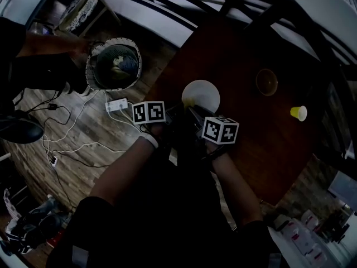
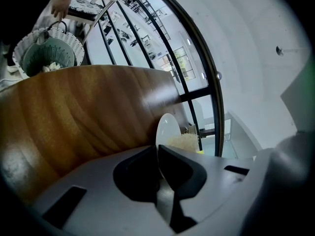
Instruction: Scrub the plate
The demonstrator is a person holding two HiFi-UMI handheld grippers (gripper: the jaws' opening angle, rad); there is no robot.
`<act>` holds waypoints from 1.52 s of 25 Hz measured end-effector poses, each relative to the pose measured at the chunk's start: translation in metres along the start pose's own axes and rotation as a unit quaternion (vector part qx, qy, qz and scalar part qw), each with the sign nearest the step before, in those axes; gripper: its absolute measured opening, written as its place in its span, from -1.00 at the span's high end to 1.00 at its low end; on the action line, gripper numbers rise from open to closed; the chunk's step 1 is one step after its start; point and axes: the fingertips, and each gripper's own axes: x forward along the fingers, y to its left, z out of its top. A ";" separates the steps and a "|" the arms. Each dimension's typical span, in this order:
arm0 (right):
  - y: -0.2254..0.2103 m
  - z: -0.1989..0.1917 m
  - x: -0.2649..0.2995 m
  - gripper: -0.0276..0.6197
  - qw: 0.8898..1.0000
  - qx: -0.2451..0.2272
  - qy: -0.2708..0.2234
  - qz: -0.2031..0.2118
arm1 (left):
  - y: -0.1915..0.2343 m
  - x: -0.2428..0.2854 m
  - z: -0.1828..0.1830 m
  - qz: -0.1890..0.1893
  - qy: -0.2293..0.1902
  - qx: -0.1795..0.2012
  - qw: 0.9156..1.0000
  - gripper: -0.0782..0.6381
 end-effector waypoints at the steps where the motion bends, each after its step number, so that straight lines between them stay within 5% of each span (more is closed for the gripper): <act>1: -0.004 0.002 -0.003 0.52 1.000 0.000 -0.001 -0.004 | 0.000 0.000 0.000 0.000 0.000 0.001 1.000 0.71; 15: -0.052 0.032 -0.057 0.52 0.994 0.035 -0.073 -0.069 | -0.001 -0.003 -0.002 0.000 0.006 0.006 1.000 0.71; 25: 0.020 -0.010 -0.013 0.52 1.000 -0.027 -0.004 -0.002 | -0.002 -0.001 -0.002 0.000 0.007 0.007 1.000 0.71; 38: -0.027 -0.007 -0.042 0.52 0.999 0.009 -0.019 -0.041 | -0.002 -0.006 -0.003 -0.001 0.009 0.014 1.000 0.71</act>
